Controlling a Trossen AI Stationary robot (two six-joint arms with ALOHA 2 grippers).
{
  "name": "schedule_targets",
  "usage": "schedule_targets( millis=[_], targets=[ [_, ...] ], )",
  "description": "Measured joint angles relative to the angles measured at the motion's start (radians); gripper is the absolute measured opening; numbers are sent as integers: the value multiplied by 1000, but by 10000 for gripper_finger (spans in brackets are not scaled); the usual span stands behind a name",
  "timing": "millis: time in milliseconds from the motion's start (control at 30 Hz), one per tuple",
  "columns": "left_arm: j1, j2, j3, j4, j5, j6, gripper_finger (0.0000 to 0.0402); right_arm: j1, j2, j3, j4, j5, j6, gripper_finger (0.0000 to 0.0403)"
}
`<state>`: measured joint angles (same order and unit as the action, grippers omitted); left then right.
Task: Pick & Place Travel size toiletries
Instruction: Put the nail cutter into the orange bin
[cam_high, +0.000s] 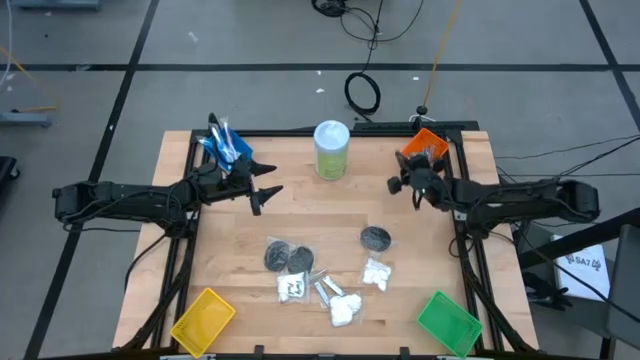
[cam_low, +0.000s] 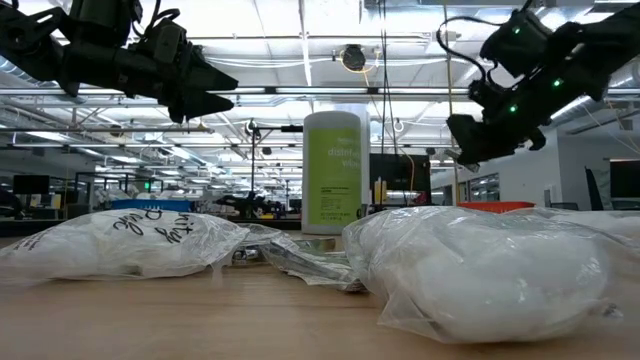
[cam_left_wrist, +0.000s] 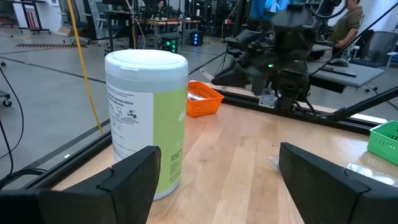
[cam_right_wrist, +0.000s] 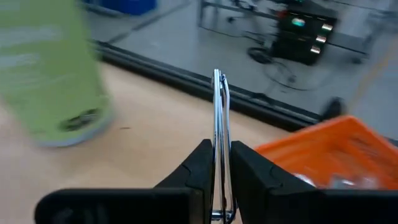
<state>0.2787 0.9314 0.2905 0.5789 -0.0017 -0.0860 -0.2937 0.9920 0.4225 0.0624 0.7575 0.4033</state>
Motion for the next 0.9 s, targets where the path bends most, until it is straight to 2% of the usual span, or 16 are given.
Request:
schedule_targets(
  millis=[133, 267, 433, 633, 900],
  targets=[
    [0, 0, 0, 0, 0, 0, 321, -112, 0, 0, -7, -8, -24, 38],
    [0, 0, 0, 0, 0, 0, 321, -207, 1, 0, -28, -81, -46, 38],
    [0, 0, 0, 0, 0, 0, 321, -295, 1, 0, -81, -78, -48, 38],
    [0, 0, 0, 0, 0, 0, 321, -329, 1, 0, -94, -80, -48, 43],
    [0, 0, 0, 0, 0, 0, 321, -347, 1, 0, -93, -79, -40, 72]
  ],
)
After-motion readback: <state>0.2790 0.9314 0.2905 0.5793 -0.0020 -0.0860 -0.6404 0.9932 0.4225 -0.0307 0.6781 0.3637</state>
